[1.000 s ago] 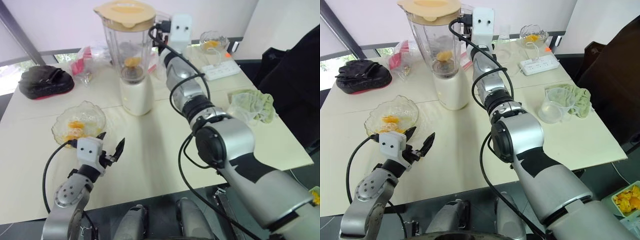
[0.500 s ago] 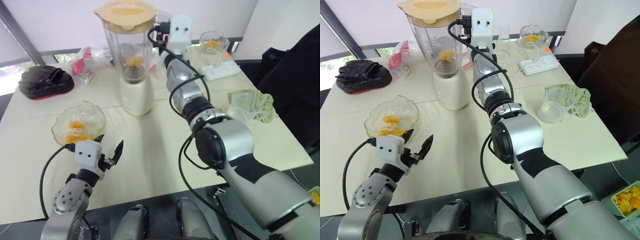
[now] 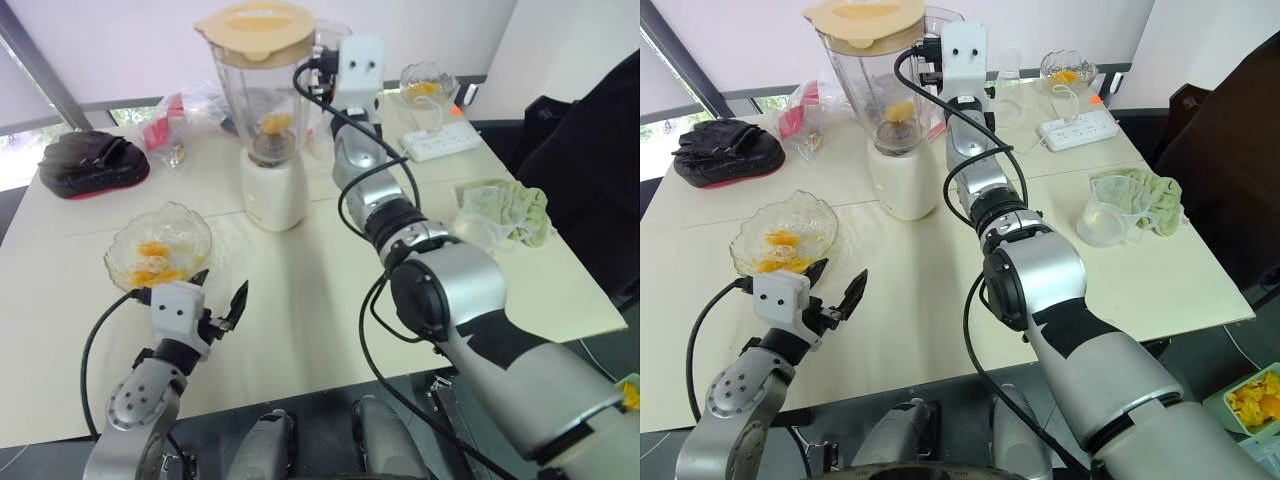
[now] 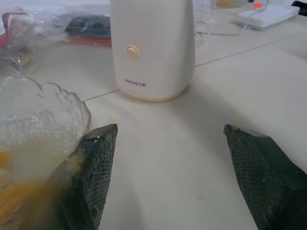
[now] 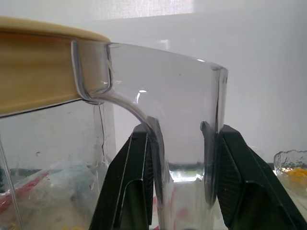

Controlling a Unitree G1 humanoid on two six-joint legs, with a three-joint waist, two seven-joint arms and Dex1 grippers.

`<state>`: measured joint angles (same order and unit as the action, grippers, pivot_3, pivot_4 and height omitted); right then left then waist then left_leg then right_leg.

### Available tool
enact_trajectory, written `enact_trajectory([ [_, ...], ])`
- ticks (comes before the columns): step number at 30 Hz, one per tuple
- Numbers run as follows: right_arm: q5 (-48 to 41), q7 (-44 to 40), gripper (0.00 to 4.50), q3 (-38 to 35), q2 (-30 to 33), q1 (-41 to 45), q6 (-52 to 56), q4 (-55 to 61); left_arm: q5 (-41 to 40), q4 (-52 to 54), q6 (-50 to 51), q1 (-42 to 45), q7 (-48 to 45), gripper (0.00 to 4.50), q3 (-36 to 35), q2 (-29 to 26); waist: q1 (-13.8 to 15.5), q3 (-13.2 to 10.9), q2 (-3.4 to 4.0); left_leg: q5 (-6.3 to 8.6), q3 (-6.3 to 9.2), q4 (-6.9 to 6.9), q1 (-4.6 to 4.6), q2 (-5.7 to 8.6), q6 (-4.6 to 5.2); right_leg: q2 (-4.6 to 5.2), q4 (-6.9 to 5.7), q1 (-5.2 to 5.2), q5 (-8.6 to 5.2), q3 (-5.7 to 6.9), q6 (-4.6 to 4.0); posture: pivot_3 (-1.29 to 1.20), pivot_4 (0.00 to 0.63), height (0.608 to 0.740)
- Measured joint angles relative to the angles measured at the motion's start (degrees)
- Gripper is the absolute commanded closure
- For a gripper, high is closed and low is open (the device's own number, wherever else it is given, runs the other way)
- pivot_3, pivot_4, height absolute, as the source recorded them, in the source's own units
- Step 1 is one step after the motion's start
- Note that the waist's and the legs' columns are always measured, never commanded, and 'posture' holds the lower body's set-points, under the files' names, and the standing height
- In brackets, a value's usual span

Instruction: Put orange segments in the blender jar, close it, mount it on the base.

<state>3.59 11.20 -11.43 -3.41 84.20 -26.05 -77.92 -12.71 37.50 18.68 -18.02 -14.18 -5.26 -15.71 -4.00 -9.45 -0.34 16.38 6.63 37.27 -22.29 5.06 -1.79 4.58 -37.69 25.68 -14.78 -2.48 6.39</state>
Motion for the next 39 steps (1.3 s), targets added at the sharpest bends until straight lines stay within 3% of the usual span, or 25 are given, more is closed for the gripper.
enact_trajectory([
  [15,-0.5,-1.6,3.02,-0.6,0.1,-0.4,0.1,0.0,0.3,1.8,1.0,-1.2,0.7,0.85,0.2,0.2,0.0,0.0,-0.01,-0.01,-0.02,0.07,0.07,0.0,-0.02,-0.01,-0.15,-0.03,0.0,-0.01,0.0,0.0,0.15,0.74],
  [27,-3.3,-7.6,3.02,-2.1,2.7,-0.6,1.4,1.0,0.5,-4.7,-0.1,5.5,-1.2,0.85,3.5,0.6,0.0,0.0,-0.01,-0.02,-0.03,0.09,0.09,0.02,-0.02,0.0,-0.18,-0.04,0.0,-0.01,0.0,0.0,0.15,0.74],
  [31,-3.3,-8.6,3.02,-0.8,3.9,-3.7,1.3,6.0,0.1,-7.0,-0.6,7.9,-3.0,0.85,3.1,-0.5,0.0,0.0,-0.01,-0.02,-0.03,0.08,0.09,0.02,-0.03,0.0,-0.18,-0.03,0.0,-0.02,0.0,0.0,0.15,0.74],
  [39,-2.7,-9.3,3.02,3.3,6.3,-15.7,10.5,33.1,-0.4,-12.3,-1.7,12.7,-6.5,0.85,2.7,-1.6,0.1,0.0,-0.01,-0.02,-0.02,0.13,0.03,0.02,-0.03,0.04,-0.24,0.03,0.0,-0.02,0.0,0.0,0.15,0.74],
])
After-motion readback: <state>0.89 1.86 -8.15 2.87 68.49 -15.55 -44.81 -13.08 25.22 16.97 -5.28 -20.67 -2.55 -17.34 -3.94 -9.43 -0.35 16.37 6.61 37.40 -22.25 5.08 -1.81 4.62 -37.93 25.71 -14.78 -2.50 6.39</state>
